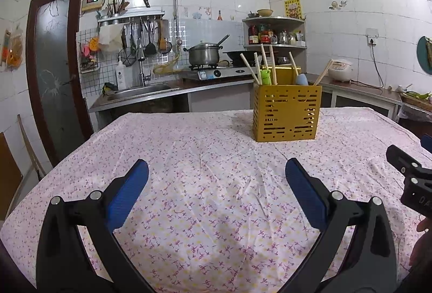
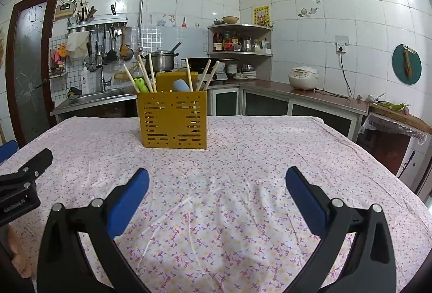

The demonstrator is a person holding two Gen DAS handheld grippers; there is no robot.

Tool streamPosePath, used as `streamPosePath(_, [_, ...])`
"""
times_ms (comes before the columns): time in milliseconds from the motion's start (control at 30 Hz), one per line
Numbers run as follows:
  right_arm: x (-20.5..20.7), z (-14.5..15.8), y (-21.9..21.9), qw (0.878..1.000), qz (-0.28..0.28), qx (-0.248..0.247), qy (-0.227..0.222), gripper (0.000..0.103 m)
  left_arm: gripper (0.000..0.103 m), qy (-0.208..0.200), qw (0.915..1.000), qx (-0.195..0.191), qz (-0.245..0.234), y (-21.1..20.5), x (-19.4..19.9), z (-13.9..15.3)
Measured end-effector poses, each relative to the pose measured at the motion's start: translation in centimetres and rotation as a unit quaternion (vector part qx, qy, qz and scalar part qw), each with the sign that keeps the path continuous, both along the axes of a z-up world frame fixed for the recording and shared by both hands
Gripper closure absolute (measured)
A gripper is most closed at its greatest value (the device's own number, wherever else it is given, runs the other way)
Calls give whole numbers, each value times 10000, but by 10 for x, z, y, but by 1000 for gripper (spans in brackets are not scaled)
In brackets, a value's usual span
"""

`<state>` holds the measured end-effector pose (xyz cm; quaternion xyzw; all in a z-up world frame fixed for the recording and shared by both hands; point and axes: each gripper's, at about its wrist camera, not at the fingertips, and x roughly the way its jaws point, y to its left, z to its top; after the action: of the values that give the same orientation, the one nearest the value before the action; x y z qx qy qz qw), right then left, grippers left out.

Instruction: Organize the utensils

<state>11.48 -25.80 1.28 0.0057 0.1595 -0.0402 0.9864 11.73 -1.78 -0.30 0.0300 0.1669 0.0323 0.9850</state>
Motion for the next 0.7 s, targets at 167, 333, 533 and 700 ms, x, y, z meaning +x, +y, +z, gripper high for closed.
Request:
streamPosePath(167, [-1,1,2,10000,-6,-65,-38,4,5,-68,9999,40,-83,-2,-3,1])
streamPosePath(333, [-2,2,4,9999,-23,-127,-63,4,5,-118,9998,50,-121,-4,-7,0])
streamPosePath(533, [-1,1,5,9999,-5,-151,-47,4,5,-148,9998,51,-93,-3,-8,0])
streamPosePath(700, [-1,1,6,9998,-9,-193,-37,4,5,-183,9998,-7,-93,-2,-10,1])
